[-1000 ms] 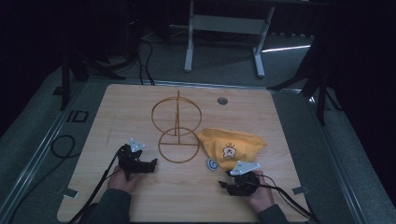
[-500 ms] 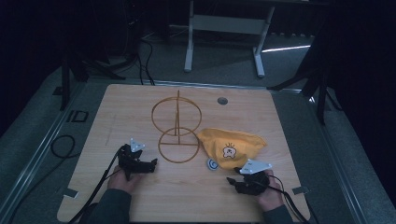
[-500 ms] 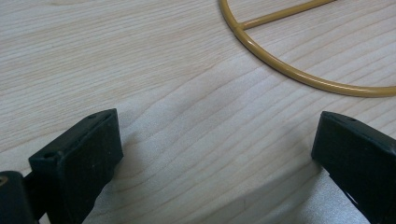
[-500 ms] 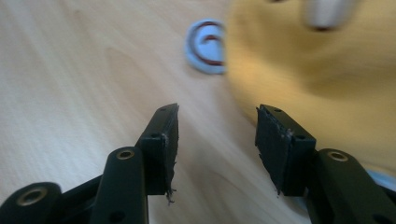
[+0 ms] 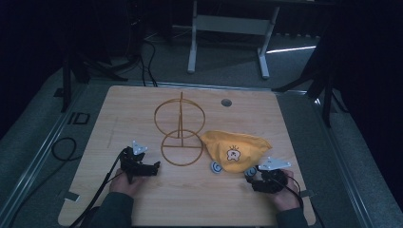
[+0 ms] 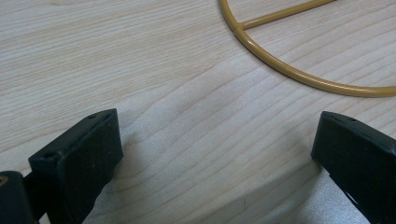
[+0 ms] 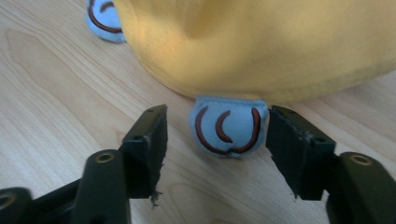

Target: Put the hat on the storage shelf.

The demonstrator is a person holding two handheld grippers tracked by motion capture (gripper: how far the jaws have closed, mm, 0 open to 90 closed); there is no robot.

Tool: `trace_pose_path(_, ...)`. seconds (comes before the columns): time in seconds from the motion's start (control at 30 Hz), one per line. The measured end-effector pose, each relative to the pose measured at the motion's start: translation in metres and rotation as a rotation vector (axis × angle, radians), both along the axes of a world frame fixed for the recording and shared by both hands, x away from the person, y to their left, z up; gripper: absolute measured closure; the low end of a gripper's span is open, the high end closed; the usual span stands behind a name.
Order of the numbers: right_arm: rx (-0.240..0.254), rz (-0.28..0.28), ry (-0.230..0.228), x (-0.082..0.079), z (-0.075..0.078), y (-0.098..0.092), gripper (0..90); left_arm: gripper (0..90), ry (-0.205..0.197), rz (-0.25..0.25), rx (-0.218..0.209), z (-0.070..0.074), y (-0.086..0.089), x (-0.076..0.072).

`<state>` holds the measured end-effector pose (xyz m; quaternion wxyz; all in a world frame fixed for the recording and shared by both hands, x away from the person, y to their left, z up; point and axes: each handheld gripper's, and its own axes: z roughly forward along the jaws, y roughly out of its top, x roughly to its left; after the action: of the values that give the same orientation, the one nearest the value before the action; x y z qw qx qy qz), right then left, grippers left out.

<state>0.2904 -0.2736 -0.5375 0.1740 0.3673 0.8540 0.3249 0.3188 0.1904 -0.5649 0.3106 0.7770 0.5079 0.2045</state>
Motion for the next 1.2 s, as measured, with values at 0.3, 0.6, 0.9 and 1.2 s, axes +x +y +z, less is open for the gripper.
trace_pose_path(0.3,0.036,0.020,0.075,0.010,-0.013,-0.004,35.1,1.9,0.000,0.000,0.000,0.000,0.000,0.000)
trace_pose_path(0.6,0.123,0.082,0.102,0.012,-0.015,-0.004,35.8,1.9,0.000,0.000,0.000,0.000,0.000,0.000)
trace_pose_path(0.9,0.080,0.138,0.057,0.010,-0.015,0.003,51.4,1.9,0.000,0.000,0.000,0.000,0.000,0.000)
trace_pose_path(1.2,0.077,0.167,0.029,0.006,-0.010,0.010,79.5,1.9,0.000,0.000,0.000,0.000,0.000,0.000)
